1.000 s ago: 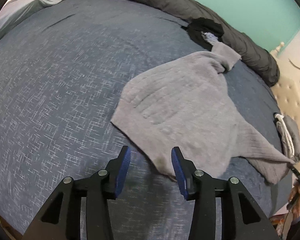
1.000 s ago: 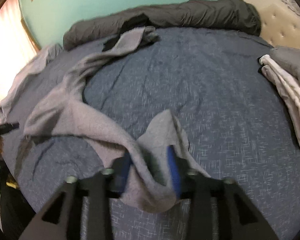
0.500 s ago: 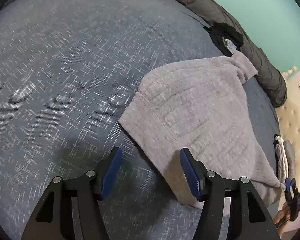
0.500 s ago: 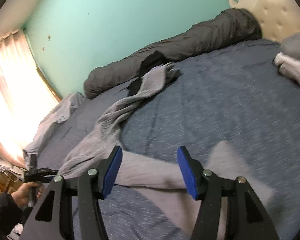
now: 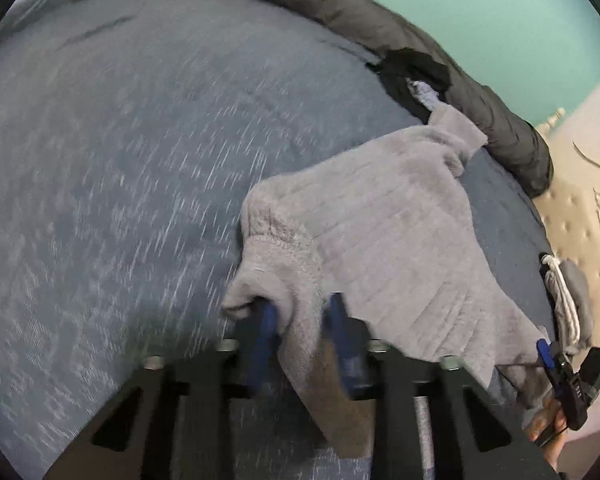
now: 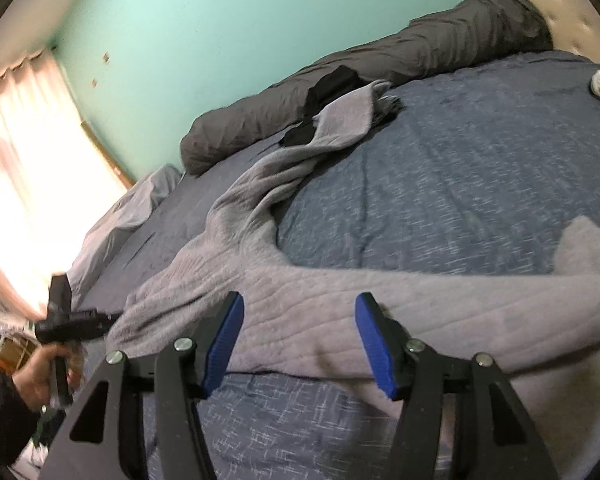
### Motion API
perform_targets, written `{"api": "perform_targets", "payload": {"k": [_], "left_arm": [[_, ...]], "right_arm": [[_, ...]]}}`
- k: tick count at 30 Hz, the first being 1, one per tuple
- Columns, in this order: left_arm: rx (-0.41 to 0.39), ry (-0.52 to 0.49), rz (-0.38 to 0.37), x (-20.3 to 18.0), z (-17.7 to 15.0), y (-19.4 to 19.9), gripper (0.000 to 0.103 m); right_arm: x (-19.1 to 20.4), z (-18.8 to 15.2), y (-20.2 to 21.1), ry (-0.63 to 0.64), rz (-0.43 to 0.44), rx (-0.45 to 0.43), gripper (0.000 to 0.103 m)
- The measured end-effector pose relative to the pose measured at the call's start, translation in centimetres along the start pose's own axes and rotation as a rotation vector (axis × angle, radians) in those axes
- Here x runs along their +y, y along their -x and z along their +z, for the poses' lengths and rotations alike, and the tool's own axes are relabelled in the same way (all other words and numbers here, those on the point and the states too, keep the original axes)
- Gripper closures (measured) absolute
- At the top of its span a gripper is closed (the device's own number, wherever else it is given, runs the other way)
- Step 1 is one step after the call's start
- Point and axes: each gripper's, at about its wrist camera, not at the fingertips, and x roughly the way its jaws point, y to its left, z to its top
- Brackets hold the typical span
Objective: Fold clothes
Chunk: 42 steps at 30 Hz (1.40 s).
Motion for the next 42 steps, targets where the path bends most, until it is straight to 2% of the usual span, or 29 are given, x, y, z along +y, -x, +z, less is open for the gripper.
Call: {"api": "perform_targets", "payload": {"k": [6, 12, 19, 23, 27, 29, 30, 31, 32, 35, 37, 39, 42], "left_arm": [[-0.046, -0.087, -0.002, -1.7, 3.9, 1.1, 0.091], [-0.099, -0.121, 0.052, -2.4, 10.3, 3.1, 0.091], [-0.177, -0.117, 0.099, -3.5, 17.9, 4.8, 0.092], [-0.2, -0.082, 0.132, -3.2, 21.1, 3.9, 0.091], [-0.078, -0.118, 0.159, -4.0, 21.2, -1.4, 0.088], [-0.051, -0.139, 0.148, -4.1, 20.2, -2.7, 0.082], [-0.038, -0.15, 0.143, -4.1, 19.7, -3.3, 0.074], [-0.046, -0.148, 0.147, -3.6, 19.3, -2.9, 0.068], [-0.055, -0.146, 0.151, -3.2, 18.9, -2.4, 0.057], [-0.102, -0.097, 0.155, -1.2, 17.4, 0.1, 0.05], [-0.128, -0.051, 0.155, 0.4, 16.4, 1.8, 0.033], [-0.155, 0.007, 0.148, 2.4, 15.2, 3.7, 0.032], [-0.118, 0.03, 0.187, 4.9, 12.9, 4.3, 0.032]], "right_arm": [[0.0, 0.0, -1.3, 0.018, 0.002, 0.021, 0.042], [0.1, 0.2, -2.0, 0.025, -0.001, 0.022, 0.041], [0.6, 0.3, -1.5, -0.008, -0.008, -0.016, 0.041], [1.4, 0.3, -1.5, 0.001, -0.001, -0.026, 0.041], [2.2, 0.1, -1.9, 0.011, 0.006, -0.02, 0.041], [2.5, 0.1, -2.2, 0.012, 0.016, -0.017, 0.041], [2.8, 0.1, -2.3, 0.02, 0.019, -0.018, 0.041], [3.1, 0.1, -2.3, 0.034, 0.024, -0.02, 0.041], [3.5, 0.1, -2.3, 0.048, 0.028, -0.023, 0.041], [3.9, 0.1, -2.5, 0.062, 0.051, -0.023, 0.041], [4.0, 0.0, -2.7, 0.057, 0.069, -0.022, 0.041], [4.0, -0.1, -2.9, 0.047, 0.062, -0.026, 0.04], [4.3, 0.0, -3.1, 0.042, 0.073, -0.033, 0.04]]}}
